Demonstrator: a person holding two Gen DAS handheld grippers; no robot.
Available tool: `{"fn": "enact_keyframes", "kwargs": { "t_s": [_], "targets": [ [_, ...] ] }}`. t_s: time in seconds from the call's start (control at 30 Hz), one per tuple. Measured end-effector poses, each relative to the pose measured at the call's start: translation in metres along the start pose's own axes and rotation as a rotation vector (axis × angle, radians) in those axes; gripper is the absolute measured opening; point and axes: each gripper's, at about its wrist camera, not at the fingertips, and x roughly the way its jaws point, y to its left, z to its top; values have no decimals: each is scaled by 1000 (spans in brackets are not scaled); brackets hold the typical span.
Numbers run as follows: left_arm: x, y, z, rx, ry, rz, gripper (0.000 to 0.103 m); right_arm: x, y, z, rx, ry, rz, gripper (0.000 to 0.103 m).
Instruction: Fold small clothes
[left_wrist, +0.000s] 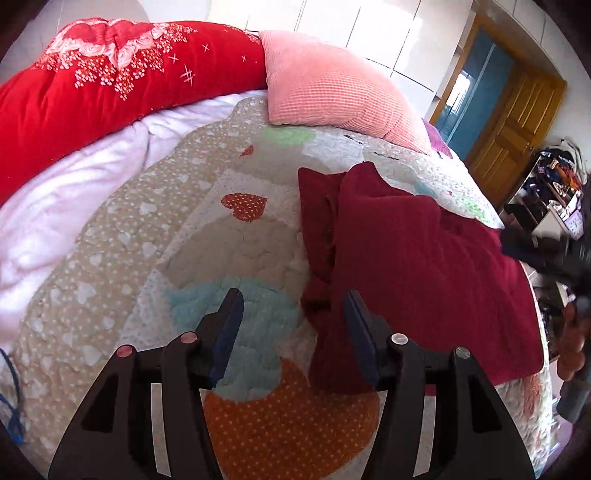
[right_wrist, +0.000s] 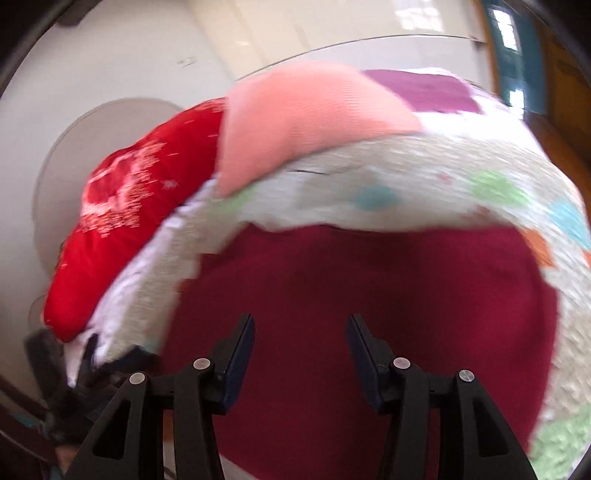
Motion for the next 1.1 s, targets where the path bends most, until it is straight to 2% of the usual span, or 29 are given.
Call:
{"fn": "enact_keyframes", "kwargs": {
  "t_s": [0.07, 0.23, 0.37, 0.43, 0.53, 0.6, 0.7, 0.8, 0.9, 0.97, 1.0, 1.03, 1.1],
  "targets": [
    [5, 3, 1, -11, 12, -27, 56, 19, 24, 12, -12, 14, 36, 50],
    [16, 2, 3, 3, 44, -24, 56, 85, 82, 33, -101, 82, 53, 50],
    [19, 6, 2, 6, 47, -27, 65, 141, 97, 45, -113, 168, -5, 48],
    [22, 11, 2, -21, 60, -35, 68, 154, 96, 47, -118, 172, -42, 30],
    [23, 15, 2, -44, 71, -51, 69, 162, 84, 48, -94, 159, -70, 13],
    [23, 15, 2, -41, 71, -51, 69, 161, 83, 50, -72, 147, -50, 8],
    [24, 14, 0, -35, 72, -43, 71, 154, 96, 52, -129, 127, -45, 7],
    [26, 14, -1, -41, 70, -39, 73, 159, 104, 54, -154, 127, -48, 7],
    [28, 16, 0, -50, 75, -44, 73, 180, 100, 48, -142, 189, -47, 7],
    [28, 17, 1, -50, 77, -47, 73, 177, 96, 45, -142, 179, -33, 11],
    [28, 17, 0, -53, 77, -49, 74, 171, 94, 47, -126, 175, -14, 19],
    [28, 17, 0, -55, 77, -50, 74, 162, 91, 48, -96, 172, 23, 33],
    [27, 17, 0, -58, 77, -50, 74, 145, 89, 50, -71, 155, 70, 44]
  ]
}}
